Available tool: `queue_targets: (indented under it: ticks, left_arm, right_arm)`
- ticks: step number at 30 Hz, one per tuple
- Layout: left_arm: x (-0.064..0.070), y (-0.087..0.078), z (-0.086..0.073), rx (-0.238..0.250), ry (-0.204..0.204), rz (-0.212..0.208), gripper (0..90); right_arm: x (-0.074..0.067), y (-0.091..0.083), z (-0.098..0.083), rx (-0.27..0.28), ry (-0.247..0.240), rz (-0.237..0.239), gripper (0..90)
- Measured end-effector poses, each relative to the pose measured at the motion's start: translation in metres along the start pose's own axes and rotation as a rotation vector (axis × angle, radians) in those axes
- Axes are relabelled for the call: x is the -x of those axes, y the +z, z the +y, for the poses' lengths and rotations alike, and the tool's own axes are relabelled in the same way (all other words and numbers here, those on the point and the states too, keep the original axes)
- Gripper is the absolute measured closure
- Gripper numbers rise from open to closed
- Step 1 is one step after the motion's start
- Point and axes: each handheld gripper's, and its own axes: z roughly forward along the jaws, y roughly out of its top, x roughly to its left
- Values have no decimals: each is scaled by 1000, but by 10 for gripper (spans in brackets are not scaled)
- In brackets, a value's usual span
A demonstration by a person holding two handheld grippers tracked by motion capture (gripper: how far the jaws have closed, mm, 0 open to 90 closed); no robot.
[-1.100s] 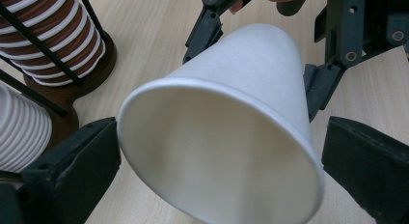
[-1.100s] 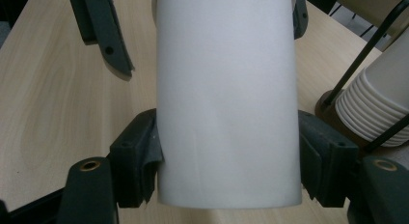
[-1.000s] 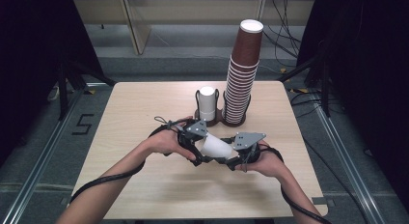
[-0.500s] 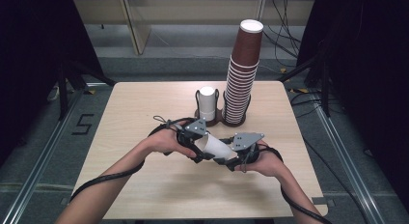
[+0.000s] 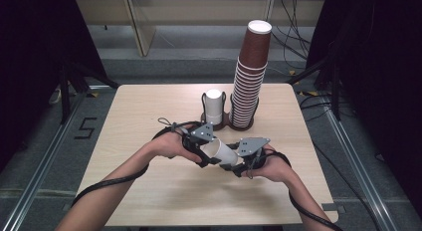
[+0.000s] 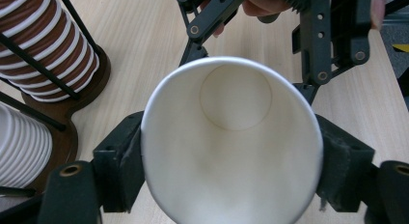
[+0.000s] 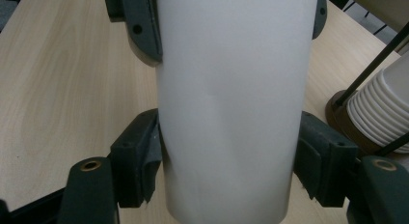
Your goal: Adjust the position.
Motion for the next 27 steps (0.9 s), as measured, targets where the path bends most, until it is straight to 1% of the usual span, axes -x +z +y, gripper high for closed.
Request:
queue_targets:
  ticks: [1, 3, 4, 6, 7, 8, 9, 11, 12, 14, 15, 16, 17, 18, 19, 20, 21, 22, 24, 25, 26, 27]
  left_arm:
    - [0, 0, 0, 1, 6, -1, 260]
    - [1, -1, 1, -3, 16, 2, 269]
    - [1, -1, 1, -1, 19, 1, 273]
    - [1, -1, 1, -2, 24, 1, 284]
    - [2, -1, 2, -3, 27, 6, 289]
    - [2, -1, 2, -4, 28, 7, 296]
    - [2, -2, 3, -13, 43, 9, 299]
    - [3, -3, 5, -27, 54, 12, 306]
    - [3, -2, 5, -24, 56, 12, 308]
    - [4, -2, 7, -35, 74, 16, 310]
    - [5, -2, 8, -44, 85, 20, 312]
    - [6, -3, 10, -61, 95, 21, 313]
    - [7, -3, 11, -72, 107, 27, 313]
    - [8, -2, 13, -72, 104, 31, 314]
    - [8, -3, 15, -86, 116, 29, 314]
    - [10, -3, 17, -89, 119, 34, 314]
    - [10, -3, 19, -100, 127, 34, 314]
    - [11, -4, 21, -116, 142, 35, 314]
    - [12, -4, 24, -130, 153, 39, 314]
    - [12, -5, 26, -139, 163, 42, 314]
    - [12, -6, 28, -144, 169, 43, 315]
    - [12, -6, 28, -147, 168, 42, 315]
  right_arm:
    - [-1, 0, 0, -6, 16, -1, 328]
    - [-1, 0, 0, -4, 19, 1, 329]
    - [0, 0, 0, 2, -4, -1, 330]
    - [1, 0, 1, 0, -11, -1, 330]
    - [2, 0, 1, 1, -34, -14, 330]
    - [2, 0, 1, -1, -32, -13, 331]
    - [2, 0, 1, -2, -31, -12, 331]
    - [2, 0, 2, -1, -30, -11, 330]
    - [1, 1, 2, -3, -12, 1, 330]
    - [1, 1, 2, -5, -9, -3, 323]
    - [0, 1, 2, -11, 8, -5, 316]
    - [0, 2, 3, -11, 5, 9, 308]
    - [0, 2, 3, -13, -5, 5, 303]
    - [-1, 3, 4, -21, 5, 3, 288]
    - [0, 4, 4, -27, -15, -4, 268]
    - [0, 4, 4, -30, -20, -8, 251]
    - [-1, 6, 4, -38, 0, -2, 229]
    - [-1, 6, 4, -45, 2, 0, 206]
    - [-1, 7, 4, -50, 8, -9, 170]
    - [-1, 8, 3, -56, 10, -9, 162]
    - [0, 7, 3, -52, 0, -23, 158]
    - [0, 7, 3, -53, 2, -26, 157]
